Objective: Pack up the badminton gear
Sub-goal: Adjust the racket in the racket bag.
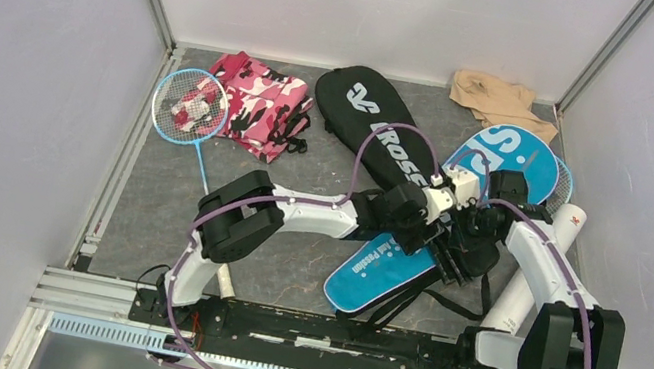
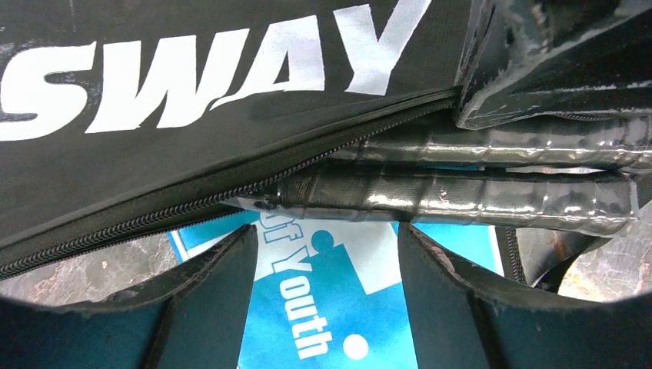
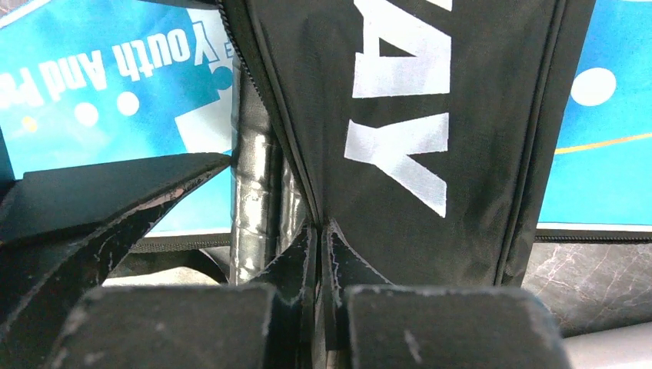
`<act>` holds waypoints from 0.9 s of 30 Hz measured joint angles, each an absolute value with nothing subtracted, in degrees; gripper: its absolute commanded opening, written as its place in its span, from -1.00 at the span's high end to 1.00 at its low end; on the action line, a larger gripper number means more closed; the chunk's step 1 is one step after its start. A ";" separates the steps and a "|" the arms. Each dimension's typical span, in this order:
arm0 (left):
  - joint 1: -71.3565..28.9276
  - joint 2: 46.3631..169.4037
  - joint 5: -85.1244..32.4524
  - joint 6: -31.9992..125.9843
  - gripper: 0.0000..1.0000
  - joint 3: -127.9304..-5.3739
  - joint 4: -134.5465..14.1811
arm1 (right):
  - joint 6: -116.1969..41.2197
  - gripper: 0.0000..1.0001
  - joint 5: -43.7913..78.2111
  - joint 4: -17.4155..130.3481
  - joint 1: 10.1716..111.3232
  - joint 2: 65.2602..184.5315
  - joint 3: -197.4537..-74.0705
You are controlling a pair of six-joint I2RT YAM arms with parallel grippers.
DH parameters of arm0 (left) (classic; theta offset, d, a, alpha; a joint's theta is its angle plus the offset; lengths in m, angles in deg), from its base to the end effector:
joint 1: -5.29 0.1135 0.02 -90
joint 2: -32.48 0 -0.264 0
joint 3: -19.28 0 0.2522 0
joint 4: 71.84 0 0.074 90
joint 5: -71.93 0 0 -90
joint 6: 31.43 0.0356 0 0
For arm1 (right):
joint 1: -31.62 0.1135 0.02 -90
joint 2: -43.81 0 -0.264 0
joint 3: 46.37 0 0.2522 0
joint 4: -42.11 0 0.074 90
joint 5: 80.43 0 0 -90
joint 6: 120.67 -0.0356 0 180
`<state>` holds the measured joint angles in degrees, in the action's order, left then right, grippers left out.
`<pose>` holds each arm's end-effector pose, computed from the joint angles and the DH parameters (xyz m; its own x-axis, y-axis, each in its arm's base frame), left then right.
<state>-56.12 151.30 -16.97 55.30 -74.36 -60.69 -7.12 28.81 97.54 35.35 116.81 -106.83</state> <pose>0.2225 -0.4069 0.1726 -0.3327 0.4913 -0.8050 0.8529 0.5209 -0.0346 0.2281 0.0266 0.2115 -0.7742 -0.4285 -0.4659 -0.5390 0.8322 0.1302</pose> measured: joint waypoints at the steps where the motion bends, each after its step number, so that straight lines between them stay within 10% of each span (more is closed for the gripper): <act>1: -56.08 151.50 -17.08 55.11 -0.45 -74.67 -60.54 | -7.41 1.00 28.81 97.52 35.28 116.83 -106.85; 20: -48.89 156.81 -16.53 48.24 -0.49 -81.70 -55.03 | -4.15 1.00 34.96 98.90 33.77 117.96 -108.81; 27: -45.67 154.28 -18.96 48.14 -0.84 -77.35 -55.29 | -2.29 1.00 37.01 99.71 34.32 119.56 -108.79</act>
